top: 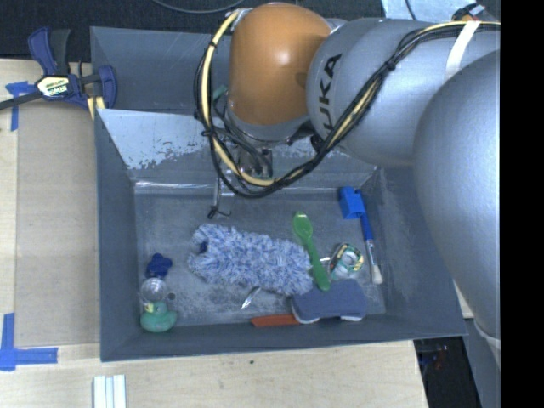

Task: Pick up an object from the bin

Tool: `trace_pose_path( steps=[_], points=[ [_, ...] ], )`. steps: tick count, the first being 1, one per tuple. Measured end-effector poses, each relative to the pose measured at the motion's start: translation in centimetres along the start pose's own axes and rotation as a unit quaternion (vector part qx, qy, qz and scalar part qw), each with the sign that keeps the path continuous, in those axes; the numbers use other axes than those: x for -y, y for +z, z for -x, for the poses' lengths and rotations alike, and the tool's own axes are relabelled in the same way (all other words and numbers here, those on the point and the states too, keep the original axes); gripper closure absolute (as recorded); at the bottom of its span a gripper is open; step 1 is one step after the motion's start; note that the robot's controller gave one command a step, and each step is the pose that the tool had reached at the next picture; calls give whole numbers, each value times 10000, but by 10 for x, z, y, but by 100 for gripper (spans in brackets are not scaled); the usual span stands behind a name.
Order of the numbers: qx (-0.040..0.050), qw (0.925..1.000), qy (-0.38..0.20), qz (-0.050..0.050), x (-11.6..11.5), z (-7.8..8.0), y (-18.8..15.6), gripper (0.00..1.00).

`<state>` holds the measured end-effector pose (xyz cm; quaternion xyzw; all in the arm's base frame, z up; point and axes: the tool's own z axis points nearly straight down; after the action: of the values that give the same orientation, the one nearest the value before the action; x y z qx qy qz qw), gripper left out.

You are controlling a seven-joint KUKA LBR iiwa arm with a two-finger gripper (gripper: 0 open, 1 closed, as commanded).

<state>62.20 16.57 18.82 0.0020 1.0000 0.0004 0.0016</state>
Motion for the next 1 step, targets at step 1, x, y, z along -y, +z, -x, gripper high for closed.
trace_pose_path(
  steps=[1],
  points=[
    [0, 10000, 1, 0, 0, 0, 0, 0]
  ],
)
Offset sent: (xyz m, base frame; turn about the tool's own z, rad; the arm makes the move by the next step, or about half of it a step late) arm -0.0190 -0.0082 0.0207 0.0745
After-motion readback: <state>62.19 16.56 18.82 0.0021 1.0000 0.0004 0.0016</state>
